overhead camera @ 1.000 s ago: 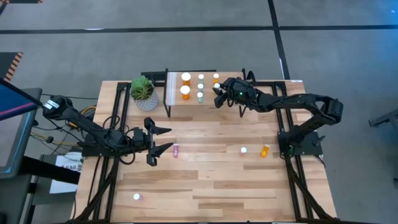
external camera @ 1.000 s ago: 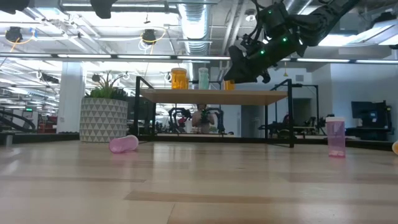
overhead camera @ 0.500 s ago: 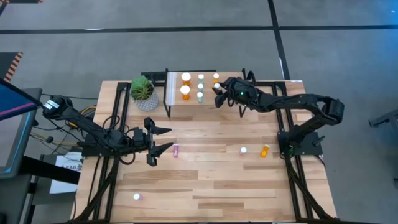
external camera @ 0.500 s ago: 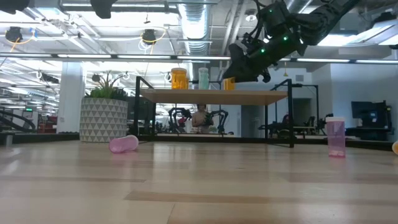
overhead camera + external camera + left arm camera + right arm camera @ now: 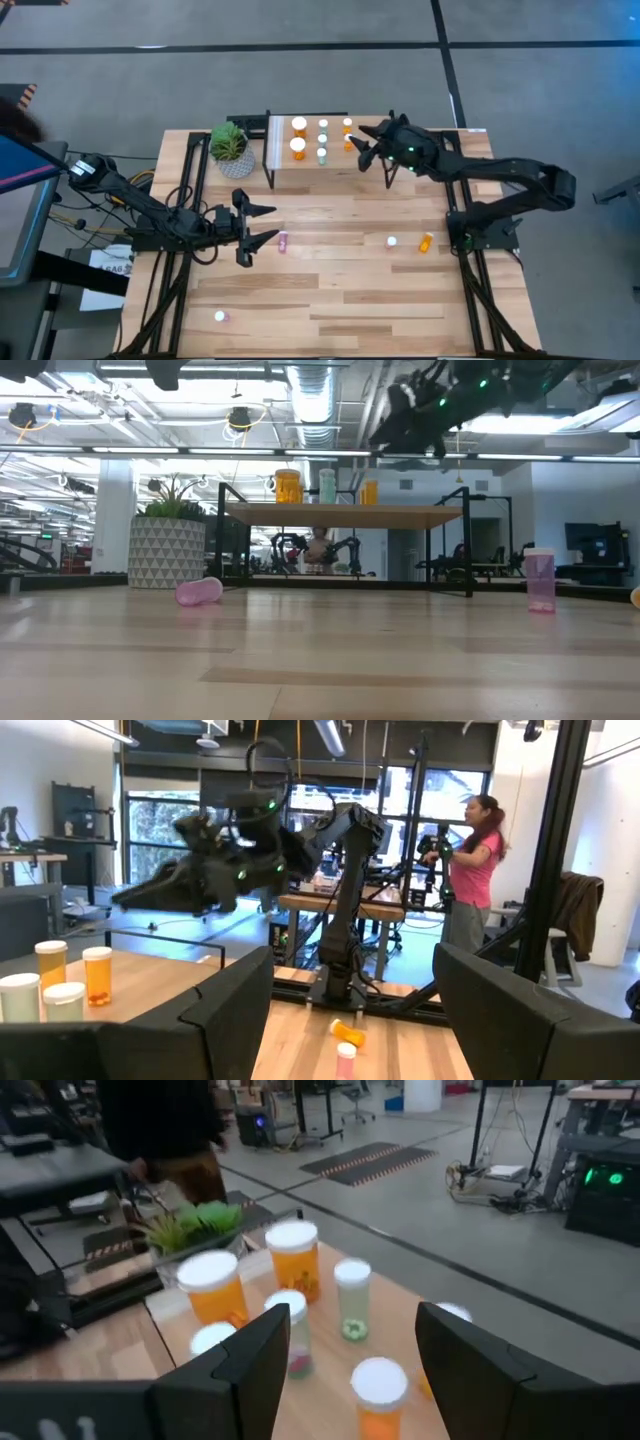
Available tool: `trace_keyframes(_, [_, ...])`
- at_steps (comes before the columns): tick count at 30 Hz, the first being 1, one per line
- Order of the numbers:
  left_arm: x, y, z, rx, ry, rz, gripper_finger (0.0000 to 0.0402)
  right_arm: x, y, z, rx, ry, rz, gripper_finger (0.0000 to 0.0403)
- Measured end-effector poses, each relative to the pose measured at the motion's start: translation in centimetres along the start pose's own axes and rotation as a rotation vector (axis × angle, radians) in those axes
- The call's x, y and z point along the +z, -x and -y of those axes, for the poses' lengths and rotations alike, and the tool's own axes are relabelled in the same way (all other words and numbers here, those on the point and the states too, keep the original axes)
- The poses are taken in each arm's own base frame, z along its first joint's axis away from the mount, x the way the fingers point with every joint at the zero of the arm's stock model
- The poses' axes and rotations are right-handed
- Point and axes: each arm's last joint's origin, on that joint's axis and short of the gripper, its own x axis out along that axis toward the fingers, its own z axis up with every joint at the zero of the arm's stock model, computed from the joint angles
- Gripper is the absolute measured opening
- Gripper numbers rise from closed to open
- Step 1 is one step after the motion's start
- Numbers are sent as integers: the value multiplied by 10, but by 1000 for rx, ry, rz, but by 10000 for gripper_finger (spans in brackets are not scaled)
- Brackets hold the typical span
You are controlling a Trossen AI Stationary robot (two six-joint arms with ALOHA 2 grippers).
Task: Pick and place medicine bottles onto shelf by color
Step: Put the small orange pill bottle on the shelf aligned with the other small orange pill bottles
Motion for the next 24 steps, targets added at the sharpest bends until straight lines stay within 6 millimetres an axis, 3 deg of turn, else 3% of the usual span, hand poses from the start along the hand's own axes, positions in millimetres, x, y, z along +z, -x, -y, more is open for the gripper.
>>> trace_keyframes(6, [-1,0,0,-1,-8,-12,263,22,43,-10,126,2,15,240])
trace_keyframes(11, [-1,0,0,5,-5,-12,263,19,82,-27,248,6,-99,240])
trace_keyframes(19, [-1,0,0,13,11,-12,263,-8,132,-51,368,-99,-422,239])
trace_keyframes(24, [-2,0,0,14,27,-12,263,-33,149,-64,310,-189,-666,239])
